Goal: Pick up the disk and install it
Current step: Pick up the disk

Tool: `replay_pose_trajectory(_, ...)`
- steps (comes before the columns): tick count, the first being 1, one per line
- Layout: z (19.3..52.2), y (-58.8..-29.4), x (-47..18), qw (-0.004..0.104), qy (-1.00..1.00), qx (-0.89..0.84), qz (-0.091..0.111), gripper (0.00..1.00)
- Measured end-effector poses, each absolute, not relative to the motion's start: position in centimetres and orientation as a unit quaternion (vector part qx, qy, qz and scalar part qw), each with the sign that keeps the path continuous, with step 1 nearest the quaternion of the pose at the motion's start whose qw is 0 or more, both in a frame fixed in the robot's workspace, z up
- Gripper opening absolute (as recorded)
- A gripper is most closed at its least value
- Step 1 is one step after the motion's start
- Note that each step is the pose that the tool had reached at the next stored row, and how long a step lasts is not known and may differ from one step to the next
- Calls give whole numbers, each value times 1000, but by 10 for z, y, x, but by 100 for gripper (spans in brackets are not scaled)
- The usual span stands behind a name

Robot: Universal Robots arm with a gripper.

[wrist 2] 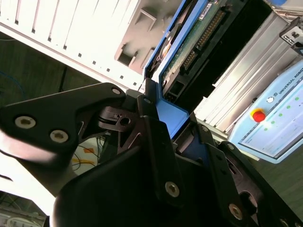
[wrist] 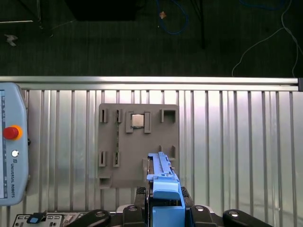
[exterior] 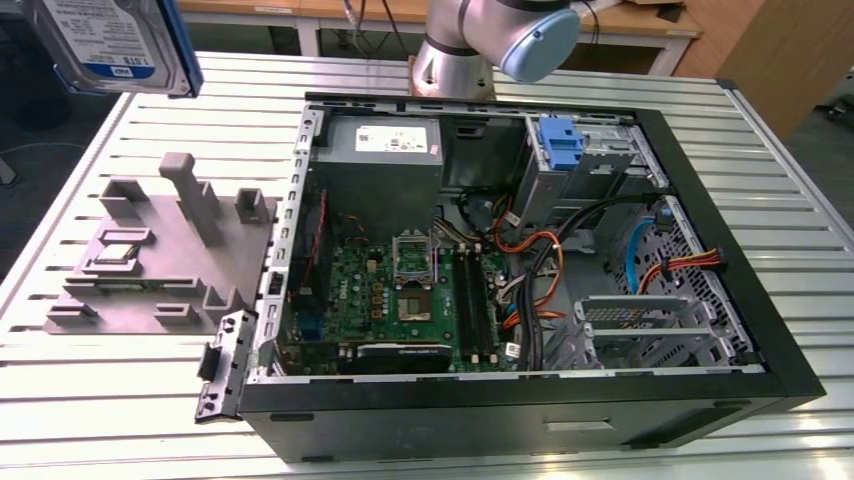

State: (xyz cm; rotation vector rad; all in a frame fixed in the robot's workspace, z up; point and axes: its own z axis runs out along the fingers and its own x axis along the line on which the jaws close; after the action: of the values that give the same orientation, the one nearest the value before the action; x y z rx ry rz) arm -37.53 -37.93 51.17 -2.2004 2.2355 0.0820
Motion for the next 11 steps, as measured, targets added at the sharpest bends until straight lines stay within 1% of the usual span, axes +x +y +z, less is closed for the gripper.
replay_pose_trajectory(11, 512, -383, -365, 2, 712, -701, 26, 37)
